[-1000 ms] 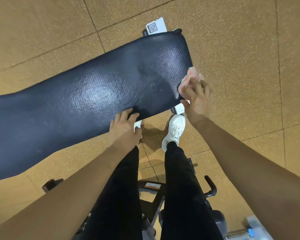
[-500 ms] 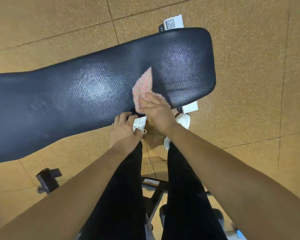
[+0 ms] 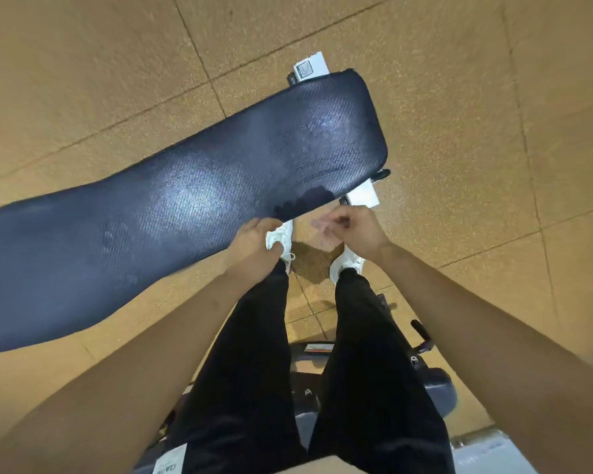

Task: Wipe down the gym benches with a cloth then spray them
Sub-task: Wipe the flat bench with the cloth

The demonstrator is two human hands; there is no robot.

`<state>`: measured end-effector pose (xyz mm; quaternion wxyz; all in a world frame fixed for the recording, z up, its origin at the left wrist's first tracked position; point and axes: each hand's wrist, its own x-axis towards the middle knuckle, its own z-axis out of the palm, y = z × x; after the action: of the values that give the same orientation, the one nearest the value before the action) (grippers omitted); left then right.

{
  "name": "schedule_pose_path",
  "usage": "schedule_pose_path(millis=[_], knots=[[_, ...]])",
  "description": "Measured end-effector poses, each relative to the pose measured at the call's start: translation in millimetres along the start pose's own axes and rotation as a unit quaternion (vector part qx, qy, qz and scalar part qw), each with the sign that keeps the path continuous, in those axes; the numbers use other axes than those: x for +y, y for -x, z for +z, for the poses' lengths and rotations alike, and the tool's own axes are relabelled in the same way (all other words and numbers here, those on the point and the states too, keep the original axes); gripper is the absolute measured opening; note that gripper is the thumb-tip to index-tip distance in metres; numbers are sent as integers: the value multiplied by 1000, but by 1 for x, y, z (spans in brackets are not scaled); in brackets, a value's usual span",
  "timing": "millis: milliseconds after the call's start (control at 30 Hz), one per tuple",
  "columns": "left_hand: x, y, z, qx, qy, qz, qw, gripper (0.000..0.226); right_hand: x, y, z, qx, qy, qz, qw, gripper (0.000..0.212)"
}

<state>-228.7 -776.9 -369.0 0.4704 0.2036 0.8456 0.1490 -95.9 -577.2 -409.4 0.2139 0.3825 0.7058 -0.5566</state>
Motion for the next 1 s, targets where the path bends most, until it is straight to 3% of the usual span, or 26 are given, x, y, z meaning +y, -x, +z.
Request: schedule_pose_path(millis=[167, 333, 500, 600, 733, 867, 1000], knots=[[63, 23, -25, -19, 64, 61, 996, 42, -19, 64, -40, 47, -178, 5, 983, 12], [125, 50, -38, -84, 100, 163, 978, 57, -40, 128, -76, 25, -363, 18, 931, 24], [191, 76, -39, -78, 135, 220, 963, 18, -49, 182, -114, -25, -508, -2, 861, 25], [240, 93, -44, -99, 155, 190, 964, 11, -46, 207, -142, 9, -526, -8, 851, 32], [312, 112, -37, -103, 160, 160, 969, 16, -27, 243, -182, 94, -435, -12, 895, 46], [374, 125, -11, -98, 170, 135, 971, 16, 8, 276, -214, 155, -392, -48, 906, 46], [441, 141, 38, -95, 140, 137, 976, 19, 52, 321, -250, 238, -348, -30, 906, 32]])
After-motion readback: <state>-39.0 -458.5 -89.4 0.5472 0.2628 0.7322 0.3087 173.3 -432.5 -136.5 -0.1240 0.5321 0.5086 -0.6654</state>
